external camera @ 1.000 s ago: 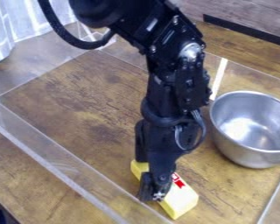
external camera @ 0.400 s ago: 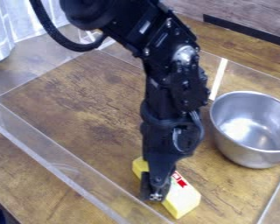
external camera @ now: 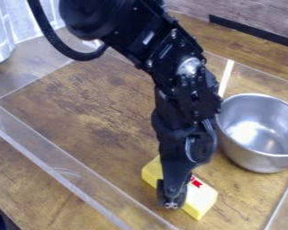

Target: Put the yellow object in the silver pot

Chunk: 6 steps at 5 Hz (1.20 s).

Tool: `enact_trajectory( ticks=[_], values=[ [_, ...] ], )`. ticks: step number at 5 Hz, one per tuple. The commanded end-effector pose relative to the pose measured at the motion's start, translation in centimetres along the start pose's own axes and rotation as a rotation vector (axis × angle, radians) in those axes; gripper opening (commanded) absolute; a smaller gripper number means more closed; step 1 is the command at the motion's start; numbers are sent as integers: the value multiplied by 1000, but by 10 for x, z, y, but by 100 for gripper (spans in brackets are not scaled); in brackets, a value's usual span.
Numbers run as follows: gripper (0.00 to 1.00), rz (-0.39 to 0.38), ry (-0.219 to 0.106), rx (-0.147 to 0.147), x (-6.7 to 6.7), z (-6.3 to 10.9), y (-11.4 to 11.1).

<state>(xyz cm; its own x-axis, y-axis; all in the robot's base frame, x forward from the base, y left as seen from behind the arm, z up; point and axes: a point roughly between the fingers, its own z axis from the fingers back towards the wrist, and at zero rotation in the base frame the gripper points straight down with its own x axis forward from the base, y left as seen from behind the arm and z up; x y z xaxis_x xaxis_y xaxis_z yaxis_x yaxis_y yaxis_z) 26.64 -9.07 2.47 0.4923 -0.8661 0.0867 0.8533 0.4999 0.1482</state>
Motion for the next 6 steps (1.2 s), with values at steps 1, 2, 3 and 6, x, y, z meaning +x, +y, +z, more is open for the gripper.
enact_trajectory(
  ticks=[1, 2, 3, 6],
  values=[
    [100, -71, 109, -130, -26, -38, -39],
    [100, -112, 99, -134, -26, -43, -40],
    [0, -145, 102, -142, -30, -41, -42],
    [0, -195, 102, -167, -38, -22, -38]
  ],
)
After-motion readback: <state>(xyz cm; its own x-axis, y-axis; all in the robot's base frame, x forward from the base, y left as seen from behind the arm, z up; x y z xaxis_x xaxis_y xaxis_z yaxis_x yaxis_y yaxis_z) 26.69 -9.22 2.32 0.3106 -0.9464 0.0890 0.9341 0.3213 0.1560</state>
